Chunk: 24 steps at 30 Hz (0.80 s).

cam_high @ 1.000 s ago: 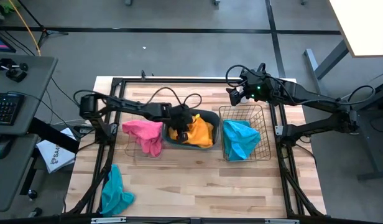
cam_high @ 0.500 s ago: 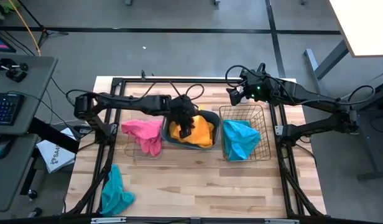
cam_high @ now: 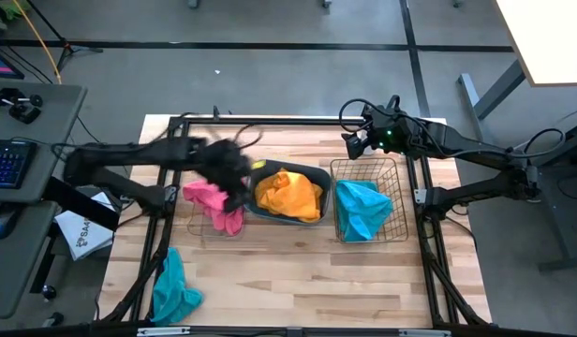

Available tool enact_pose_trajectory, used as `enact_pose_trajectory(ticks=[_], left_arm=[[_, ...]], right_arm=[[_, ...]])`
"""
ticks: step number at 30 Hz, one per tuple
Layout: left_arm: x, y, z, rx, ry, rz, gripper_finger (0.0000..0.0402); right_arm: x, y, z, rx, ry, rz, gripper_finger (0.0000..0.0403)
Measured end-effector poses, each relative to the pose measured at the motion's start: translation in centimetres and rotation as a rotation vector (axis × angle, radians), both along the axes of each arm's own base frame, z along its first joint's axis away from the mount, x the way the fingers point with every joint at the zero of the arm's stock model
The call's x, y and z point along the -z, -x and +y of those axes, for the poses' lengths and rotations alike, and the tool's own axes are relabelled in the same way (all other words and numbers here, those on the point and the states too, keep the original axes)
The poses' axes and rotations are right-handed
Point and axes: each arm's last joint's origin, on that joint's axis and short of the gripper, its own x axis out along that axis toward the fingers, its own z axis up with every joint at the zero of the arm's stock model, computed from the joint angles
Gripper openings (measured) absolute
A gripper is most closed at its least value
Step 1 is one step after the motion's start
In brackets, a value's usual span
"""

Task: Sort microfiber towel by color & place in baskets
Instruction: Put the blue microfiber cloth into the wire basket

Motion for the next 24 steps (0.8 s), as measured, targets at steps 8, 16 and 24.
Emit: enact_pose_trajectory(ticks=[8, 16, 24], left_arm=[[0.5, 7.7, -7.2, -0.013, 0.246, 0.281, 0.0174], [3.1, 9.4, -16.0, 0.177, 0.330, 0.648, 0.0174], [7.2, 9.5, -22.9, 0.275, 0.265, 0.739, 0.0174]], right_arm=[[0.0, 0.0, 0.0, -0.034, 0.035, 0.033, 0.0325], [0.1, 0.0, 0.1, -0.062, 0.033, 0.051, 0.0325], [0.2, 0.0, 0.2, -0.085, 0.018, 0.056, 0.0325]])
